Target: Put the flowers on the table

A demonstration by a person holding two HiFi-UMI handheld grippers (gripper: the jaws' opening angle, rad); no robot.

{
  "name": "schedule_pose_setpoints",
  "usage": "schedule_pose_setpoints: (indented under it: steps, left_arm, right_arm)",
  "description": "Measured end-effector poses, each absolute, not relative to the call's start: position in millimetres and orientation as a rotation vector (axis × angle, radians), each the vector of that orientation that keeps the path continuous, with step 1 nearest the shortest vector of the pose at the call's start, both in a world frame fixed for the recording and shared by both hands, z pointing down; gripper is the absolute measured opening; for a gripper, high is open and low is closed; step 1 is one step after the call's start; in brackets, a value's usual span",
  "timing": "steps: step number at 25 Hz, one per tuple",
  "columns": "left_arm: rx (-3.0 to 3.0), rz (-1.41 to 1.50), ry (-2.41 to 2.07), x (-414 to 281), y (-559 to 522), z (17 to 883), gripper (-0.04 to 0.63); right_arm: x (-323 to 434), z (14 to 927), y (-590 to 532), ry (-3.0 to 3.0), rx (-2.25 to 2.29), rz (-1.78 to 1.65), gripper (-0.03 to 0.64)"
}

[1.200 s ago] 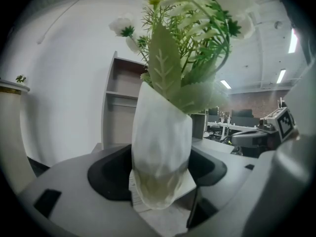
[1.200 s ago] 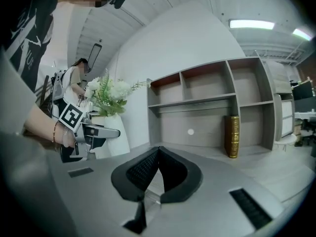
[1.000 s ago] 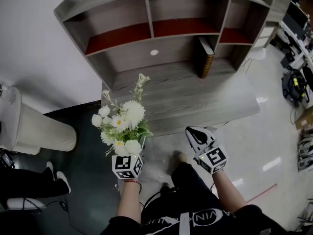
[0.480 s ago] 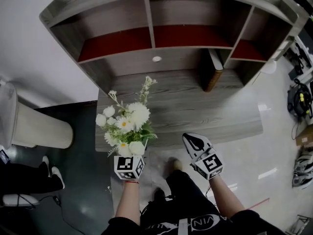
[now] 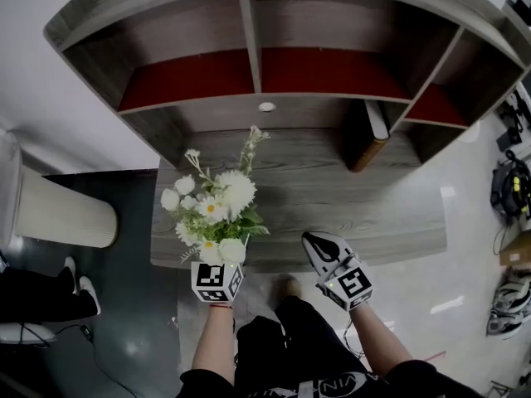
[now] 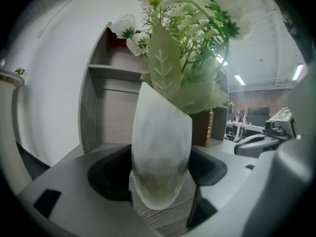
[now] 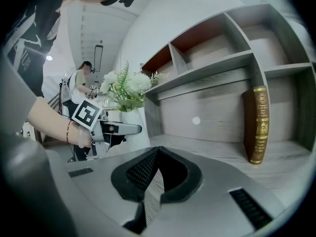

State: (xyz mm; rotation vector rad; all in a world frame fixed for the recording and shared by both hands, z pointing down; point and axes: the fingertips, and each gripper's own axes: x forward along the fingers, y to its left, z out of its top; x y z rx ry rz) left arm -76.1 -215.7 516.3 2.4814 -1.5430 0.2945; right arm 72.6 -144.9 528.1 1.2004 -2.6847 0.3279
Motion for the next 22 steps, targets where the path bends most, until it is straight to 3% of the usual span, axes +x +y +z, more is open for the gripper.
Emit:
schedule_pose_setpoints:
  steps: [22]
  left_arm:
    - [2.526, 0.26, -1.532, -89.0, -196.5, 504.7, 0.336]
  right_arm:
    - [39.6, 524.5, -83.6, -2.697, 1.198, 0.4, 0.008]
